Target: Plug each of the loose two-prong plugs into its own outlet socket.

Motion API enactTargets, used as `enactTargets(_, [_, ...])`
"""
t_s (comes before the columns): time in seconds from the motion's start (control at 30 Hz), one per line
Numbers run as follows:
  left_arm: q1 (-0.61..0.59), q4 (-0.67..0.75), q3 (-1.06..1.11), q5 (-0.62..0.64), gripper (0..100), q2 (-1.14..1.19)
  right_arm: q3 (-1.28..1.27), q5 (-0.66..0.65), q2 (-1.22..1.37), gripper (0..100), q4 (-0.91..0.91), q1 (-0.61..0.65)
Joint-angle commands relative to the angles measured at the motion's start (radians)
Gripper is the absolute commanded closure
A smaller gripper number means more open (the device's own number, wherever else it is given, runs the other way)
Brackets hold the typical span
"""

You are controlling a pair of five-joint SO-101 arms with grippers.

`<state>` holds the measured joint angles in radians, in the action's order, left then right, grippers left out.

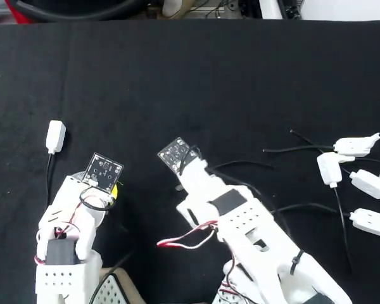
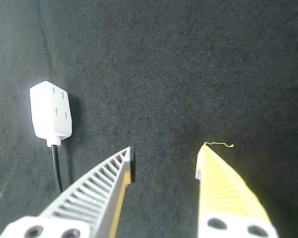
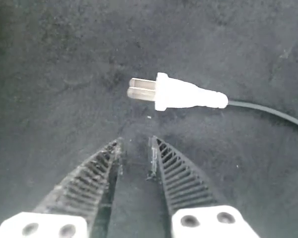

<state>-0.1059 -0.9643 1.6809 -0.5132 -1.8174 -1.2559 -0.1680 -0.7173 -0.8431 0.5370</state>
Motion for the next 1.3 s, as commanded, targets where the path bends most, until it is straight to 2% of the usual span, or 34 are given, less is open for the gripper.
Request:
enactTargets(0.0, [-0.008, -0.008, 0.015, -0.008, 79, -0.003, 0.111, 0.109, -0.012, 92.0, -0.028, -0.072])
enactTargets(0.13, [-0.008, -0.008, 0.016, -0.009, 79, -0.003, 0.265, 0.195, -0.012, 92.0, -0.224, -0.084])
enactTargets(0.23, [-0.008, -0.008, 0.018, -0.011, 79, -0.002, 0.381, 0.342, -0.005, 92.0, -0.305, -0.087])
enactTargets(0.37, [-0.008, -0.049, 0.016, -0.060, 79, -0.002, 0.421, 0.640, 0.007, 92.0, -0.247, -0.123])
enactTargets(0.47, [-0.008, -0.072, 0.015, -0.080, 79, -0.003, 0.429, 0.700, 0.094, 89.4, -0.193, -0.190])
enactTargets(0.6, [-0.008, -0.071, 0.019, -0.080, 79, -0.003, 0.490, 0.821, 0.286, 80.2, -0.190, -0.195])
enactTargets(0.87, [-0.008, -0.071, 0.019, -0.080, 79, -0.003, 0.664, 0.930, 0.608, 79.8, -0.187, -0.193])
enactTargets(1.13, [-0.008, -0.071, 0.019, -0.080, 79, -0.003, 0.774, 1.014, 0.769, 79.8, -0.180, -0.195])
enactTargets(1.27, [-0.008, -0.071, 0.019, -0.080, 79, -0.003, 0.789, 1.030, 0.834, 79.8, -0.118, -0.186])
